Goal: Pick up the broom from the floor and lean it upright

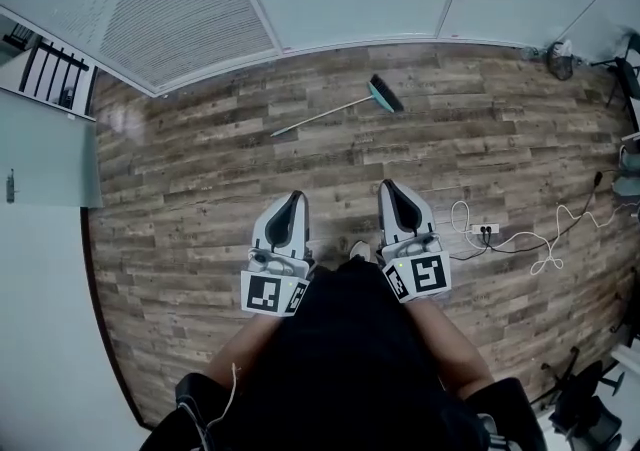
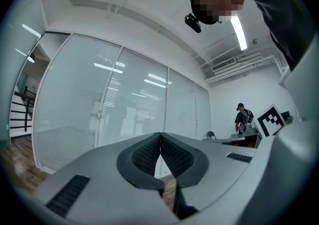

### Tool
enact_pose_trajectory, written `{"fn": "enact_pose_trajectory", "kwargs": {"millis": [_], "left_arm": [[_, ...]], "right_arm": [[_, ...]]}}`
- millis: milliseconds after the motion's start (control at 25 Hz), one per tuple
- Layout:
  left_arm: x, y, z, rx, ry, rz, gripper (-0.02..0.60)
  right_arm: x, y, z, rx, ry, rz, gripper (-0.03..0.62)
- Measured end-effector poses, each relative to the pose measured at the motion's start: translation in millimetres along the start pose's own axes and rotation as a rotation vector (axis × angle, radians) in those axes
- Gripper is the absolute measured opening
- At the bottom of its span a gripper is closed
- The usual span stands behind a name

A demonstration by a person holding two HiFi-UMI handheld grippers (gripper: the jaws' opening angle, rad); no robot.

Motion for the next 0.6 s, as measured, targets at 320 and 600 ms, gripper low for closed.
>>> {"fn": "enact_pose_trajectory", "kwargs": {"millis": [320,600], "left_arm": [[6,2,3,-0.012,-0.077,0.022,0.018],[28,12,-6,-0.021,-0.027,0.049,0.018]], "right_arm": [[-10,5,-14,0.033,-0.021,-0.013,0.018],[-16,5,-29,0.031,0.023,-0.014,0.018]]}}
Point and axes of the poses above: the fingertips, and each gripper's own axes: x forward along the fingers, z to its left, y out of its underside, the point moved 3 cm from there along -x, backward along the fingers
